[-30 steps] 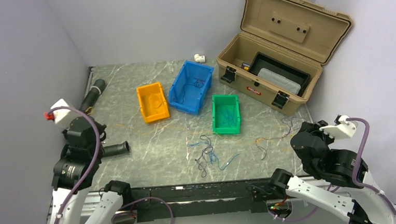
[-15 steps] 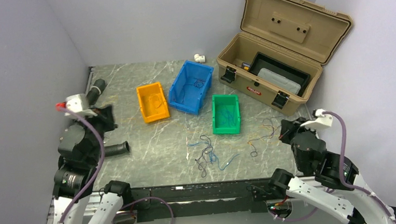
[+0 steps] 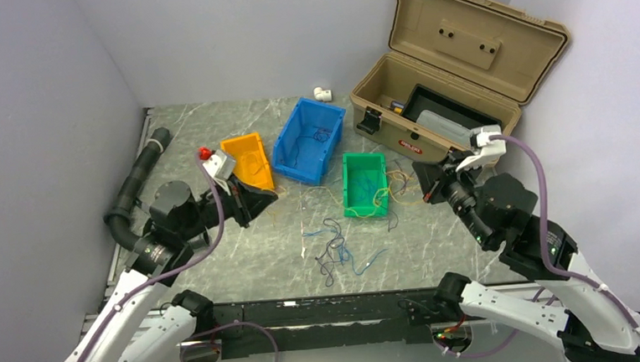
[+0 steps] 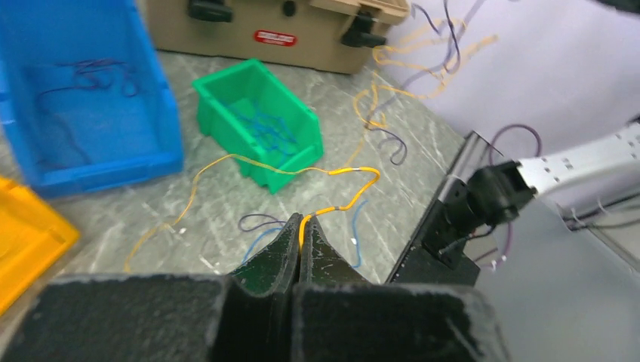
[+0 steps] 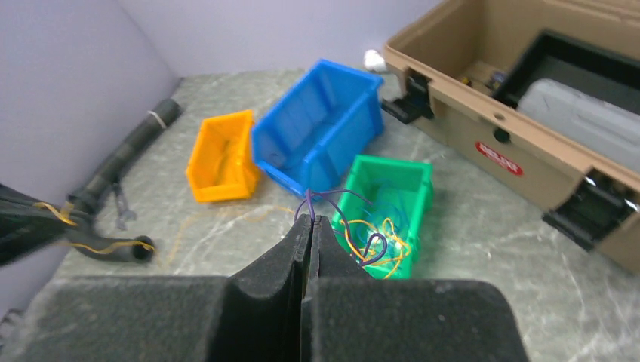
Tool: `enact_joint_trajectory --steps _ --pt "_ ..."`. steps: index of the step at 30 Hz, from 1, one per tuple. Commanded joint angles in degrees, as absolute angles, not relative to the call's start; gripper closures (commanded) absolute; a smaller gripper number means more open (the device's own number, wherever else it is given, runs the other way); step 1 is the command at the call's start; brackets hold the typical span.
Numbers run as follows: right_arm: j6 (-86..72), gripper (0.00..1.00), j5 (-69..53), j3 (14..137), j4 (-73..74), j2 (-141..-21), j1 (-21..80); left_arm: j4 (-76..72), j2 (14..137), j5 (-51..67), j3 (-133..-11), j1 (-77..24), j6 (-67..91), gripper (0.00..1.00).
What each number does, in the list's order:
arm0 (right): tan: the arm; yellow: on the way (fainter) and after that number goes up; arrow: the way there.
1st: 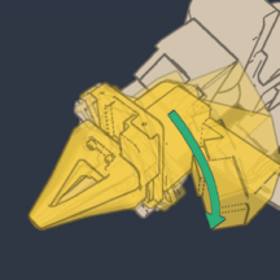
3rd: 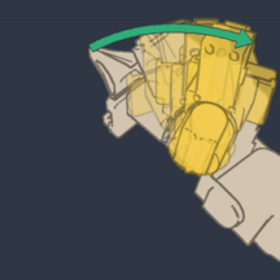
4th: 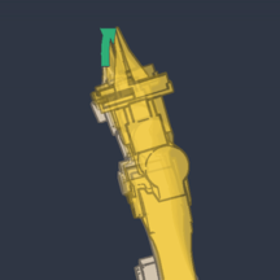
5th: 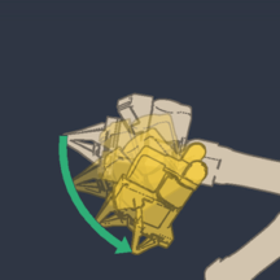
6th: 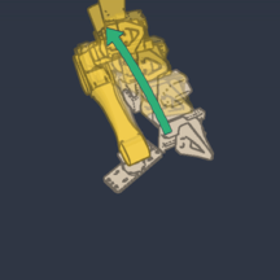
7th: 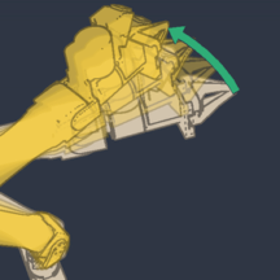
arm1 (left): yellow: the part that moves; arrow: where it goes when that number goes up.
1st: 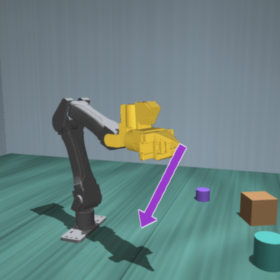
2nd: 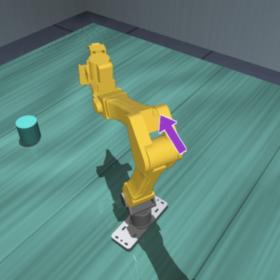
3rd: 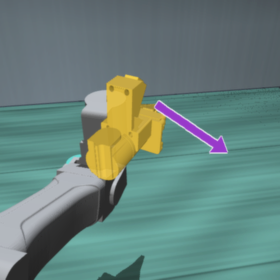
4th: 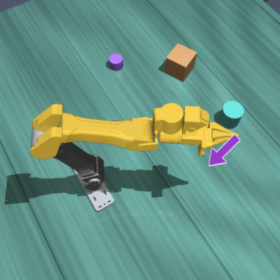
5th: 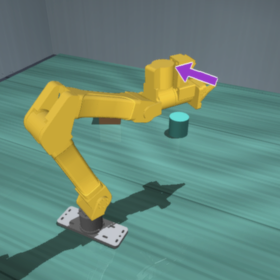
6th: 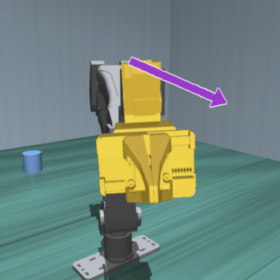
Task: Untangle the cables
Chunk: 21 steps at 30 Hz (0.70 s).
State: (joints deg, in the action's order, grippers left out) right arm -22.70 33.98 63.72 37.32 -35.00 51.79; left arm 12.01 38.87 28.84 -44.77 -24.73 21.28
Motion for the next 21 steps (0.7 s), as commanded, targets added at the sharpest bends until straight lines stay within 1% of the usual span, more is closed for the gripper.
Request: enact_joint_trajectory --steps 1,7,11,17,21 --pt "-16.71 1.00 28.21 70.88 31.54 -38.11 51.83 4.70 40.31 26.83 -43.67 -30.29 18.32 1.00" --pt "-13.96 1.00 23.92 78.04 28.69 -42.22 51.86 0.56 45.50 22.48 -42.74 -35.06 17.34 0.96" --pt "-12.84 1.00 22.83 83.06 29.14 -44.59 51.87 -3.21 48.79 18.67 -42.63 -38.78 15.53 0.97" --pt "-12.17 1.00 22.10 87.11 29.44 -46.06 51.86 -15.86 51.52 17.53 -38.75 -42.94 16.02 0.92" --pt "-12.61 1.00 21.80 87.89 29.49 -46.07 51.86 -22.85 54.15 16.13 -37.67 -45.72 15.99 0.93"
